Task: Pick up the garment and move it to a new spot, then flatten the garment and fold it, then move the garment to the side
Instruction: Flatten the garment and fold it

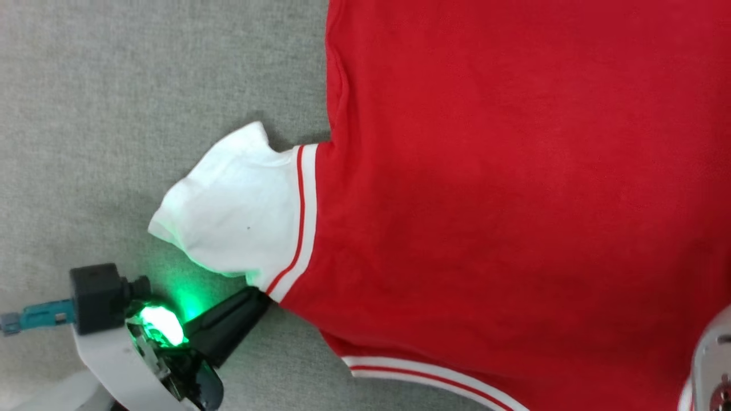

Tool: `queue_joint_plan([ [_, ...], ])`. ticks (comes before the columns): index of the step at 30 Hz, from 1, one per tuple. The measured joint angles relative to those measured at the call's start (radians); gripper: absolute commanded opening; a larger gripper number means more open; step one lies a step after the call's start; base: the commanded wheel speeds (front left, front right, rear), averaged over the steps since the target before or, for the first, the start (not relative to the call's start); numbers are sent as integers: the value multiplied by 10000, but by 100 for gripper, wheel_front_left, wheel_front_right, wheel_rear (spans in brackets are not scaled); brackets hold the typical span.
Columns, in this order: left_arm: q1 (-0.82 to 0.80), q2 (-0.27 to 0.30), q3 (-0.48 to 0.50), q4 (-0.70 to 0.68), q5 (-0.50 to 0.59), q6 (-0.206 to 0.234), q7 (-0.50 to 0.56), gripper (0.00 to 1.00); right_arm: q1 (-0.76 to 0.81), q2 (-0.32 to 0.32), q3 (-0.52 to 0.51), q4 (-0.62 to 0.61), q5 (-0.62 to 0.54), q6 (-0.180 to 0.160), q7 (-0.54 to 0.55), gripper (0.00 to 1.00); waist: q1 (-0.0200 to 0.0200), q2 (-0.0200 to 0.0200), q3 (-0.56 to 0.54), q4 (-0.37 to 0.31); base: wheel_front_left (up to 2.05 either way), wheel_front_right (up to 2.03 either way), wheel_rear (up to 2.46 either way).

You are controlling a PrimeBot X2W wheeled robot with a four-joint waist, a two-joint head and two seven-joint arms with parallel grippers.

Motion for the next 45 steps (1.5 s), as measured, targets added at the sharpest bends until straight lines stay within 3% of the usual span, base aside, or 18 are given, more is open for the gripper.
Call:
queue_joint_plan([
  [6, 538, -52, 690, 405, -165, 144, 29, 0, 1332, -855, 537, -389, 1394, 0, 111, 0, 0, 0, -790, -290, 0, 0, 0],
  [11, 1013, -19, 1135, 662, -282, 234, 29, 0, 3266, -1929, 1103, -1636, 2959, 0, 706, 0, 0, 0, -1579, -622, 0, 0, 0],
  [16, 1506, -36, 1438, 790, -347, 234, 31, 0, 5608, -2502, 1202, -3080, 4299, 0, 1152, 0, 0, 0, -2323, -1044, 0, 0, 0],
  [24, 2108, -121, 1852, 1093, -391, 234, 29, 0, 9442, -2543, 1072, -5087, 5513, 0, 1030, 0, 0, 0, -3301, -1739, 0, 0, 0],
  [28, 2282, -244, 1921, 1231, -372, 234, 29, 0, 11355, -2332, 1728, -5578, 5699, 0, 485, 0, 0, 0, -3668, -2022, 0, 0, 0],
  [33, 2441, -460, 1969, 1398, -370, 234, 29, 0, 12807, -2119, 2846, -5478, 5659, 0, -614, 0, 0, 0, -4016, -2277, 0, 0, 0],
  [40, 2563, -713, 1929, 1567, -360, 234, 31, 0, 13248, -2096, 3808, -4784, 5488, 0, -1929, 0, 0, 0, -4333, -2411, 0, 0, 0],
  [43, 2598, -748, 1894, 1645, -359, 234, 29, 0, 13040, -2314, 3948, -4777, 5352, 0, -2635, 100, 0, 0, -4441, -2403, 0, 0, 0],
  [45, 2599, -811, 1864, 1703, -326, 234, 31, 0, 13034, -2447, 3963, -4913, 5411, 0, -3080, 100, 0, 0, -4516, -2377, 0, 0, 0],
])
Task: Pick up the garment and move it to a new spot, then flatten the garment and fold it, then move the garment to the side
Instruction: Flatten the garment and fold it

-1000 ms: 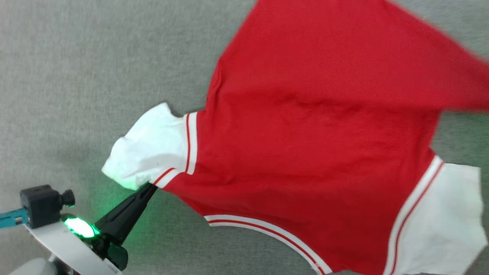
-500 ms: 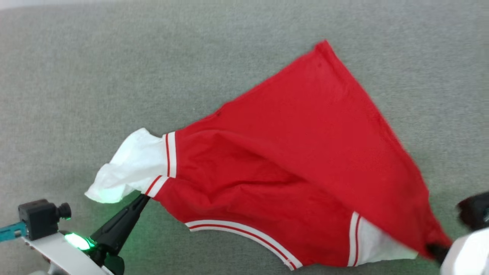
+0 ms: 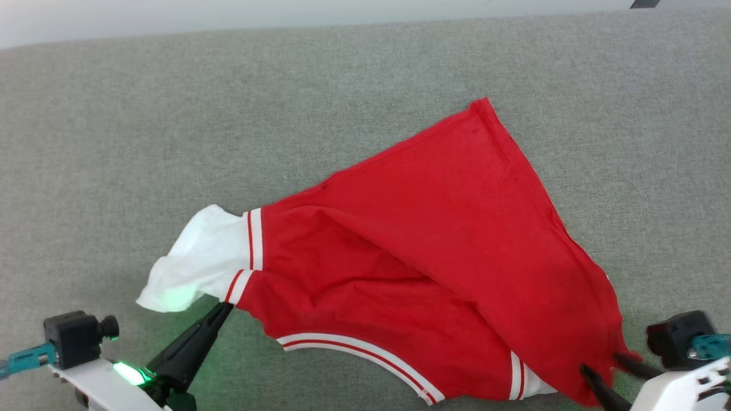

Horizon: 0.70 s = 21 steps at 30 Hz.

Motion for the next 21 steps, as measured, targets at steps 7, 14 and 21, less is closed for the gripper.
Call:
queue_joint_plan([
  [7, 28, -224, -140, 136, 134, 0, -2, 0, -350, -466, -759, -1016, -36, 0, -1480, 100, -1, 0, -171, 169, 0, 0, 0],
  [14, -205, -362, -318, 215, 232, 0, -2, 0, -2507, -230, -976, -305, -623, 0, -3342, 100, 0, 0, -108, 422, 0, 0, 0],
  [21, -652, -604, -566, 293, 265, 0, 0, 0, -5165, 121, -67, 2807, -1697, 0, -4874, 100, 0, 0, -4, 776, 0, 0, 0],
])
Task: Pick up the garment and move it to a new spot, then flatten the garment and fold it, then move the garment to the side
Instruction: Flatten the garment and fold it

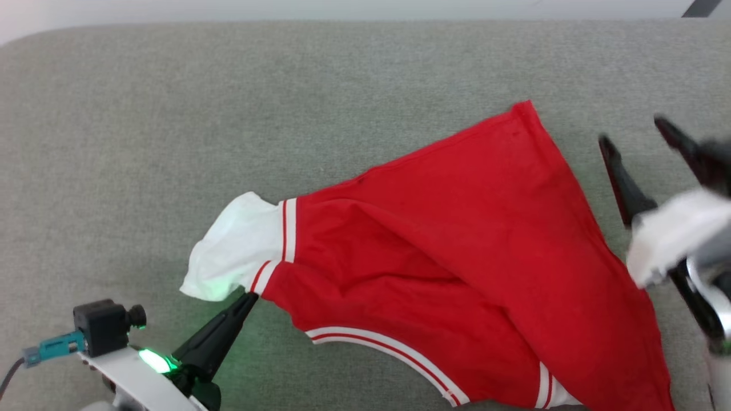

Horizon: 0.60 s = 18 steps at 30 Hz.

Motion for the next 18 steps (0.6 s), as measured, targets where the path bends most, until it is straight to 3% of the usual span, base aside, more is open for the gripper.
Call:
queue_joint_plan([
  [5, -242, -15, -65, -52, 0, 0, 0, 0, -2069, 159, 374, 2504, -612, 2, -522, 100, 0, 0, 194, 187, 0, 0, 0],
  [10, -671, -19, -324, -148, 4, 0, -2, 0, -3385, 52, 573, 4755, -654, 0, -272, 100, 1, 1, 476, 467, 0, 0, 0],
  [18, -1360, -6, -706, -268, 8, 0, -2, 0, -4445, -157, 1220, 6393, 198, 0, 915, 100, 1, 0, 1160, 893, 0, 0, 0],
])
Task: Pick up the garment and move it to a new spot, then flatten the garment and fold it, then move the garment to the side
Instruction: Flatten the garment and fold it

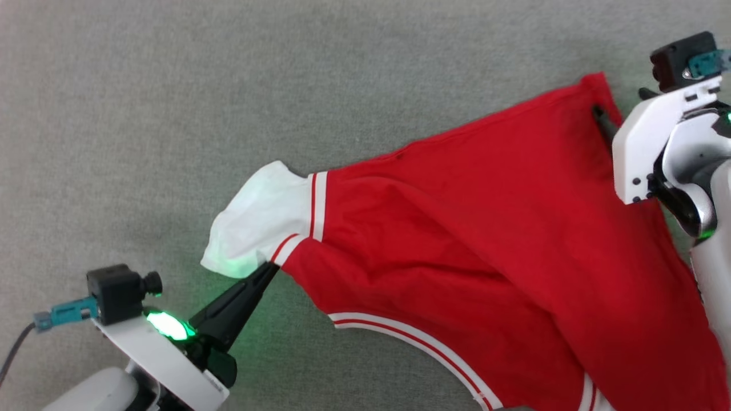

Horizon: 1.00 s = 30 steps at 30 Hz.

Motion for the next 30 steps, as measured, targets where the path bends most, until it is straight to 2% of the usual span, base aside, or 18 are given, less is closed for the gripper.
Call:
queue_joint_plan([
  [5, -266, 21, -38, -59, 0, 0, 2, 0, -491, -8, 389, 270, 500, -2, 840, 100, -1, 0, 444, 193, 0, 0, 0],
  [6, -310, 29, -38, -69, 0, 0, 2, 0, -600, -19, 441, 267, 568, -2, 970, 62, 0, 0, 515, 225, 0, 0, 0],
  [7, -332, 48, -36, -81, 0, 0, 0, 0, -675, -35, 476, 253, 579, -2, 1037, 62, 0, 0, 579, 253, 0, 0, 0],
  [8, -351, 63, -31, -92, 0, 0, 0, 0, -754, -54, 506, 249, 631, -2, 1145, 0, -1, 0, 636, 278, 0, 0, 0],
  [14, -372, 86, 535, -138, -77, 0, 2, 0, -1015, -40, 665, 107, 878, -2, 1141, 0, 0, 0, 781, 327, 0, 0, 0],
  [21, -579, 255, 1611, -353, -115, 0, 4, 0, -1017, -180, 8, -445, 861, 2, 554, 0, 0, 0, 584, 114, 0, 0, 0],
  [26, -2027, 963, 1747, -577, -658, 0, 6, 0, -1639, 12, -1214, -809, 407, 0, 282, 0, 0, 0, 504, -209, 0, 0, 0],
  [30, -3951, 1089, 1820, -280, -1559, 0, 546, 0, -2429, 464, -2316, -1093, -389, 2, -228, 0, 0, 0, 590, -453, 0, 0, 0],
])
